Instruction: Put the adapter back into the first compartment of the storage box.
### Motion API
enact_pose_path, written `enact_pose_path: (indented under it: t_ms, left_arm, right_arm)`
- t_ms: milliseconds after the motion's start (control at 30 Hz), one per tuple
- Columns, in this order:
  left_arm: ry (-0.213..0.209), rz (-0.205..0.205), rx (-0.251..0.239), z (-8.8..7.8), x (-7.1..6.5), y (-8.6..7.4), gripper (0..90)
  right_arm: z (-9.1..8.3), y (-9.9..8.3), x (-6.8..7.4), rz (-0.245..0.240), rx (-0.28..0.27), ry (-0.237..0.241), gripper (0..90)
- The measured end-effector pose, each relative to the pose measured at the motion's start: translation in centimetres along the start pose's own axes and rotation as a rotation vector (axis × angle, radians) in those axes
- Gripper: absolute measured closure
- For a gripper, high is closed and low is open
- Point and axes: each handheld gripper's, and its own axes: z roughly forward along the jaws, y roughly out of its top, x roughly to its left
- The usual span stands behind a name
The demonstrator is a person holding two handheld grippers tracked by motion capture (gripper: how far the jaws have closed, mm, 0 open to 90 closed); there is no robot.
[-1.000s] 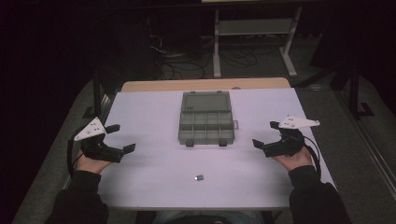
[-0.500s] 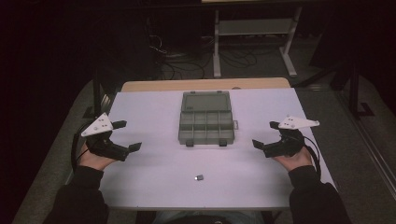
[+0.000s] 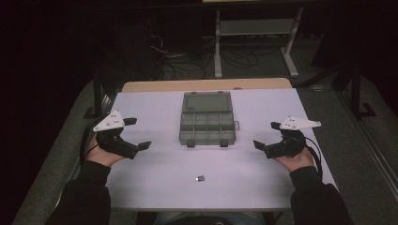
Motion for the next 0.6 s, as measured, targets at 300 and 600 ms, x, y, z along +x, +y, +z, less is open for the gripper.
enact_pose_path:
  t_ms: [300,600]
  left_arm:
    - [-0.037,0.025,0.03,1.6,-0.6,0.8,0.2]
    - [-0.077,0.045,0.043,2.8,-1.3,1.5,0.2]
  right_arm:
    - [0.0,0.0,0.1,-0.007,0.001,0.003,0.0]
    - [0.0,0.0,0.1,-0.01,0.004,0.007,0.0]
